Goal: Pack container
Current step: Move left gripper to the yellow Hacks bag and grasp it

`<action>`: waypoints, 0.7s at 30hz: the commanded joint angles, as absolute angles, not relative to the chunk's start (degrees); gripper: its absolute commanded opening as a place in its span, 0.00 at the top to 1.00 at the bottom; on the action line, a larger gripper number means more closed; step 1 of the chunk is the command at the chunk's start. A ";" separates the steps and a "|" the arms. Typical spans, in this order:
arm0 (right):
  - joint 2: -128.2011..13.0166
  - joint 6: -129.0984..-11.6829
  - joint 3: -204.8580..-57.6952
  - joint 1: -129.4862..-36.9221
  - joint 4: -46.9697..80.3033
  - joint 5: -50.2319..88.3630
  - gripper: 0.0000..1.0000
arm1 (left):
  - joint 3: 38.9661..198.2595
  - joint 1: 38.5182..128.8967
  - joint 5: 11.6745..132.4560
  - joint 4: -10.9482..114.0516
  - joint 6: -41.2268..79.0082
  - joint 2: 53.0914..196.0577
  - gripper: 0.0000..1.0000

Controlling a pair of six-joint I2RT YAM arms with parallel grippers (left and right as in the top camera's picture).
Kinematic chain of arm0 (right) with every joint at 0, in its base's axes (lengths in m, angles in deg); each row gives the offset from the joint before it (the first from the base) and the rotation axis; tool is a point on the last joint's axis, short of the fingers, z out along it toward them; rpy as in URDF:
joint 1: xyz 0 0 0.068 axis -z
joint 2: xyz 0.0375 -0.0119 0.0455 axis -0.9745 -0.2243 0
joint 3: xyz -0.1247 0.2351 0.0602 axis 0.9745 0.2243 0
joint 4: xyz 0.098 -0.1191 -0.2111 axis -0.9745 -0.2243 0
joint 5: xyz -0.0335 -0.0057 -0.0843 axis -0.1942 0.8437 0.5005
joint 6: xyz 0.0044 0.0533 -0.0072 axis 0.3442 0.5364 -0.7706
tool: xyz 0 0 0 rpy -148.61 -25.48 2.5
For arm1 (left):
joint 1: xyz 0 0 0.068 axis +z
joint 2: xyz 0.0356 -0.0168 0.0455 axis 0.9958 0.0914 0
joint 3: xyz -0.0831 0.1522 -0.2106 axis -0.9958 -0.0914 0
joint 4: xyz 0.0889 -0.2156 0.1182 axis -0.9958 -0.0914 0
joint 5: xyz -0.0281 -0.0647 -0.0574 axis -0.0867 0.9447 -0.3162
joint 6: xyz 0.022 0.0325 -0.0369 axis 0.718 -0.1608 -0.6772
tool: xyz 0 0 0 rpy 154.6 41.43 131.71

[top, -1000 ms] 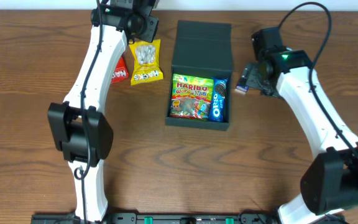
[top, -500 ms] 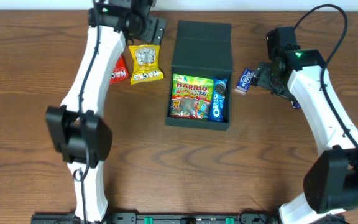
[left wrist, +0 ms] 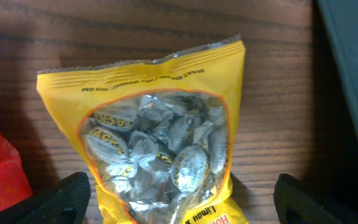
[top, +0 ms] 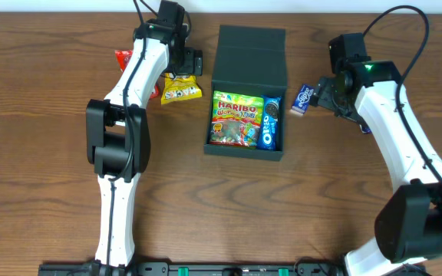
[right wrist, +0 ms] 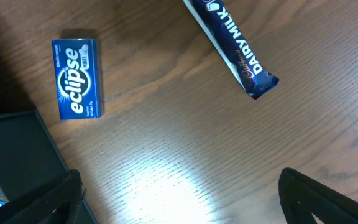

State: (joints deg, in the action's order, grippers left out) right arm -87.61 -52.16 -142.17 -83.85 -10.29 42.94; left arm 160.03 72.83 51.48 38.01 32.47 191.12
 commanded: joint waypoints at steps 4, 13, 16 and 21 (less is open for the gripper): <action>-86.78 -52.88 -142.04 -83.43 -10.38 42.68 0.01 | 160.05 73.14 50.43 37.77 27.58 194.64 0.05; -86.78 -52.86 -142.04 -83.43 -10.16 41.68 0.01 | 160.03 73.18 50.43 37.81 27.49 195.03 0.08; -86.78 -52.86 -142.04 -83.43 -10.16 41.68 0.01 | 160.01 73.18 50.43 37.75 27.47 195.03 0.33; -86.78 -52.88 -142.04 -83.43 -10.21 41.65 0.01 | 160.01 73.18 50.43 37.73 27.51 195.03 0.57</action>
